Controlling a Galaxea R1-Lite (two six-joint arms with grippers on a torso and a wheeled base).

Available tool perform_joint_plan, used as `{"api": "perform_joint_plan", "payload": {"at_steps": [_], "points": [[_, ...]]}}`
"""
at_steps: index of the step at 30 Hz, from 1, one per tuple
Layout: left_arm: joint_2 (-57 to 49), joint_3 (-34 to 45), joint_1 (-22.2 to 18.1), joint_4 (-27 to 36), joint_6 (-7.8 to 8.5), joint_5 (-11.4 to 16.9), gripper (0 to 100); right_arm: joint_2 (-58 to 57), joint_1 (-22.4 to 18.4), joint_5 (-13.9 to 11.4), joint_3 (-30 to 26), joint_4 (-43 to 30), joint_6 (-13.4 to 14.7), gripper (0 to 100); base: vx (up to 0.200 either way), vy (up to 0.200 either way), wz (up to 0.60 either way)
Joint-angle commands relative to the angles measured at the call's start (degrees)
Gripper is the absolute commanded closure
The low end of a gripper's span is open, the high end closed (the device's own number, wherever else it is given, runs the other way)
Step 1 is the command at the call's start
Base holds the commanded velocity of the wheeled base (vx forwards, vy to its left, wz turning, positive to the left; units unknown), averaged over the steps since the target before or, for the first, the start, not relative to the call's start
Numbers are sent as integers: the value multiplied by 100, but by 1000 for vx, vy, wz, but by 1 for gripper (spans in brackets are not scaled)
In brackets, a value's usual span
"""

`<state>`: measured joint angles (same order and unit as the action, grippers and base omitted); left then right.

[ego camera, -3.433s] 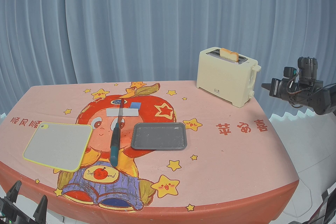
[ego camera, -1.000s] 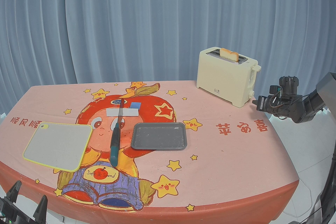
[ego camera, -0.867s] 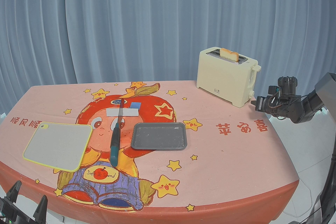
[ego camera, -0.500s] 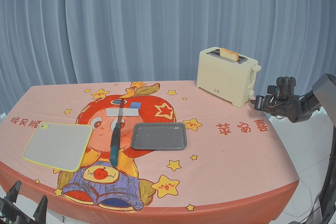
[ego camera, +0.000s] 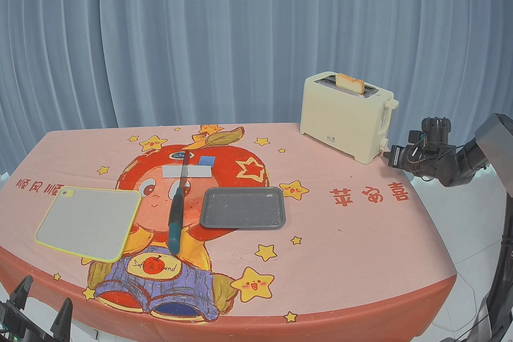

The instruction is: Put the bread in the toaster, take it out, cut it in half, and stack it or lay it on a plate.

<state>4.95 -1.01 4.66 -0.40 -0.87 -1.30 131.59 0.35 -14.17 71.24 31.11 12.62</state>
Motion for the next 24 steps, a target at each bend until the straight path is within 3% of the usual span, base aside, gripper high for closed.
{"api": "perform_joint_plan", "payload": {"at_steps": [1,24], "points": [[-3,101,0,5,-1,-1,0,-1,9,2,13,9,4,100,0,0,0],[-3,101,0,-4,-1,-1,0,-133,61,10,-75,9,-22,100,0,0,0]]}}
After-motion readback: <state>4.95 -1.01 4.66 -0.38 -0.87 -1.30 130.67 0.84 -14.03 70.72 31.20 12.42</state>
